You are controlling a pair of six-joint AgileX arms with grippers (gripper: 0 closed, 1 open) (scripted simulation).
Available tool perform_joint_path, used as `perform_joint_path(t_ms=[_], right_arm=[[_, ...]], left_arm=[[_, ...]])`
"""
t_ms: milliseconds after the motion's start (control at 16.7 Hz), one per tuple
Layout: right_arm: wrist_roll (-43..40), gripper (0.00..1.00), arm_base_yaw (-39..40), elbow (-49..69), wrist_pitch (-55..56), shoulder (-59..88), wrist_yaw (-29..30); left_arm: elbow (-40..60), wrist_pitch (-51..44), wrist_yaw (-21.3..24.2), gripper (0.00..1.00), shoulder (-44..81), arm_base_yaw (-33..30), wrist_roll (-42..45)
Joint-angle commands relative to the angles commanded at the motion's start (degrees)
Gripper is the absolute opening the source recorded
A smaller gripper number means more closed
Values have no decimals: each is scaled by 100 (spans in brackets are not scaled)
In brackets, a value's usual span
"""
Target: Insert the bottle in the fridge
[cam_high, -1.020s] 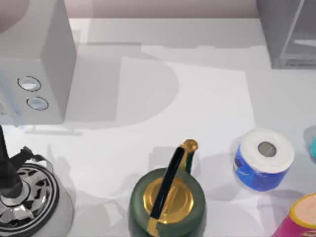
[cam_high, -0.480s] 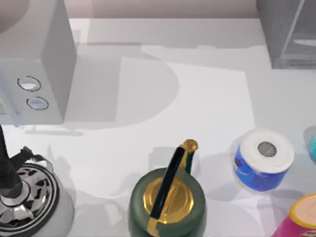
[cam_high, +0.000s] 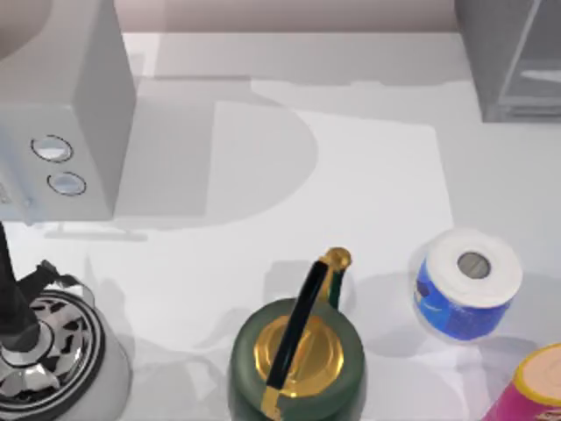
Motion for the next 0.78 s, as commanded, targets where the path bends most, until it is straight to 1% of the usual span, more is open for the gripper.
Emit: perform_joint_path(t_ms=[300, 420, 540, 720, 780], right_arm=[[-1311, 1, -850, 1125, -2017, 119, -349], [-1582, 1, -1126, 1395, -2473, 138, -480], [-1705, 1, -1278, 1526, -2692, 148, -555], [-1715, 1, -1291, 1537, -2709, 150, -561], [-1700, 1, -709, 1120, -2756, 18, -551]], left_arm=[[0, 0, 0, 100, 0, 0, 0], [0, 0, 0, 100, 0, 0, 0], [0, 0, 0, 100, 0, 0, 0], [0, 0, 0, 100, 0, 0, 0], [0, 0, 0, 100, 0, 0, 0]])
